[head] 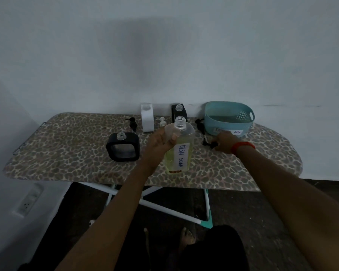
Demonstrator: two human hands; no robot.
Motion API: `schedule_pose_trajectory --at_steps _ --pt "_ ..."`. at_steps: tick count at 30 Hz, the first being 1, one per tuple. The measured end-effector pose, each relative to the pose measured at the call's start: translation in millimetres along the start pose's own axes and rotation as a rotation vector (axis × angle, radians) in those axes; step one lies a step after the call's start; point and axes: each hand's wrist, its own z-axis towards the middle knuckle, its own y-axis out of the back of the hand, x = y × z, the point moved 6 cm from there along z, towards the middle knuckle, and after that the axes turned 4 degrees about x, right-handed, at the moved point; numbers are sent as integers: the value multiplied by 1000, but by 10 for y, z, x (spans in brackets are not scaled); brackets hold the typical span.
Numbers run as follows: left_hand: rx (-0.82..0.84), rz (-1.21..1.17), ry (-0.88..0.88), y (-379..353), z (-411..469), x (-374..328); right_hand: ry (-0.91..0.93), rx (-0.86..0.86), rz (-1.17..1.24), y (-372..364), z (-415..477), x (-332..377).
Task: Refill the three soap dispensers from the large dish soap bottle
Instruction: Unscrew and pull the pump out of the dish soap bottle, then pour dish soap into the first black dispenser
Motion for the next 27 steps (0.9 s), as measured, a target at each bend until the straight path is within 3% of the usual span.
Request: schedule_pose_trajectory --at_steps 6,7,9,11,12,15,19,22,27 --pt "8 -24 18 21 12 23 -49 -153 -40 36 -73 63" --pt "10 -37 19 30 9 33 -8 -207 79 132 -122 139" --pt "4 -58 18 55 4 35 132 -288 580 357 -276 314" --pt "-17 -68 15 75 5 6 321 -249 1008 558 -532 593" --pt "-31 -75 11 86 10 -12 392 -226 1095 635 -671 725" --pt "-110 -121 -1 145 35 -64 517 -231 1150 711 -1000 1055" --pt "-148 -156 -24 229 70 -258 552 -292 1223 657 -1186 1305" --pt "-91 -180 -11 261 75 -422 547 -357 1380 698 -1251 1335" --pt "109 -294 -46 184 -2 -828 588 -374 1368 885 -1391 1437"
